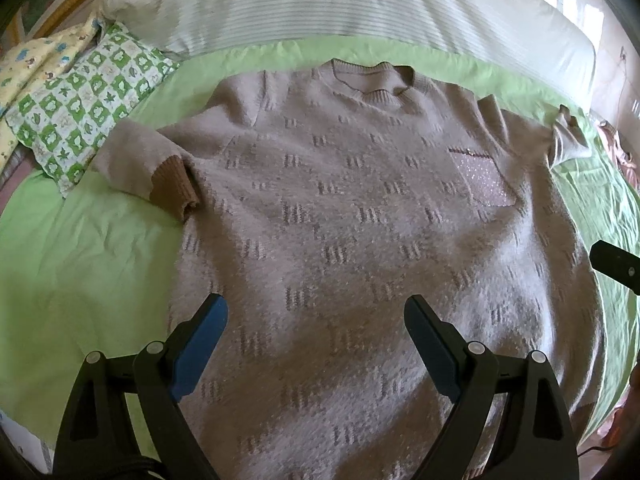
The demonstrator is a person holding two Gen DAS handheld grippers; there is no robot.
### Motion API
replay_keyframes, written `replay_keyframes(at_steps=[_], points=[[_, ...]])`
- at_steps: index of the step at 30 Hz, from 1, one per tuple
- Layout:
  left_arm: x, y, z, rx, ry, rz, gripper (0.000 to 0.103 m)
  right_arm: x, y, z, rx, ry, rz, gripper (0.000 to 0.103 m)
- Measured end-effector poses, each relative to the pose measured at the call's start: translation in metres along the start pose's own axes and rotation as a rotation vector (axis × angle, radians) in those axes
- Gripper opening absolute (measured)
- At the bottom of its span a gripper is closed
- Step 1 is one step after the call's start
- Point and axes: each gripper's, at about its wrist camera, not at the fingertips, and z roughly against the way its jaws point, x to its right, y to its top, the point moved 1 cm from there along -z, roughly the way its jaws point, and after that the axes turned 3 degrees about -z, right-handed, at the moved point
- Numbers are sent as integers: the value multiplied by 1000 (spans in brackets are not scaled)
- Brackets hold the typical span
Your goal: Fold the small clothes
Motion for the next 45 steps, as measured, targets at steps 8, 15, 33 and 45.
replay_keyframes(at_steps=[8,15,33,45], points=[[6,16,-13,-10,-17,-15,91,14,17,-7,1,0,-34,100],[2,52,-32,-4,-34,6,91,51,62,-9,46,-57,-83,100],[-16,163,-106,-43,-17,106,91,218,261,-53,191,-354,-320,100],[-9,177,-155,-122,-17,111,91,295,317,-131,43,-512,-397,69]])
